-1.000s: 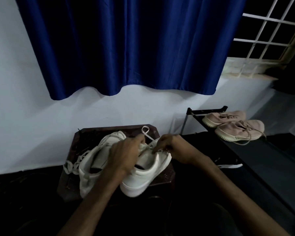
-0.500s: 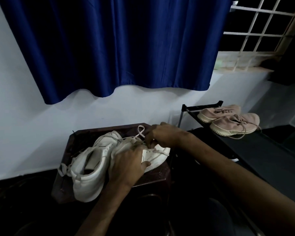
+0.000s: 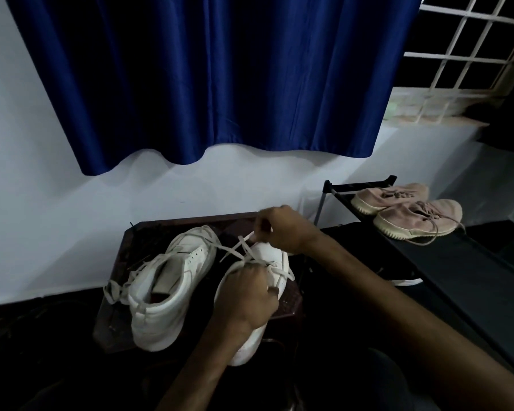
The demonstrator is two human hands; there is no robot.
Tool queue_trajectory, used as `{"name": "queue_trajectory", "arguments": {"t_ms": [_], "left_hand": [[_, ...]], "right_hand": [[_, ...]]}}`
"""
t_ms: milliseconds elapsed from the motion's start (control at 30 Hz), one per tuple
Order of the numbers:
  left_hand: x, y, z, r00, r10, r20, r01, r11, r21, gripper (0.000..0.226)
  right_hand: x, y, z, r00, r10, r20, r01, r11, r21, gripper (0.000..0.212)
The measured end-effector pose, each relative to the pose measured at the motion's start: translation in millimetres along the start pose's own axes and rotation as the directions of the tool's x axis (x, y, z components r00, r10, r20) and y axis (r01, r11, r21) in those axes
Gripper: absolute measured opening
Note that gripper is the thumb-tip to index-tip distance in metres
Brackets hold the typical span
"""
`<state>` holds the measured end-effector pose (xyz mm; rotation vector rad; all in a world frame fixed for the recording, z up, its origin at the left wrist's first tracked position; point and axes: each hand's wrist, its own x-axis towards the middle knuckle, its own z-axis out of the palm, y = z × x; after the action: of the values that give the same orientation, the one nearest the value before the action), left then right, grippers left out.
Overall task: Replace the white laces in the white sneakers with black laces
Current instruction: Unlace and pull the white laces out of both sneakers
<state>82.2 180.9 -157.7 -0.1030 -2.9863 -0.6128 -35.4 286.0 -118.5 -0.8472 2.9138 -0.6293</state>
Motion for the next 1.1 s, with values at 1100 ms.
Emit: {"name": "queue_trajectory", "arguments": {"t_ms": [1100], "left_hand": [[-12.6, -3.3, 2.7, 0.994, 0.102, -0.046, -0.105, 0.991, -0.083, 0.039]], "right_hand": [[-21.2, -48.1, -9.9, 0.944, 0.153, 0.292, -0.037, 0.929, -0.367, 0.021]]}}
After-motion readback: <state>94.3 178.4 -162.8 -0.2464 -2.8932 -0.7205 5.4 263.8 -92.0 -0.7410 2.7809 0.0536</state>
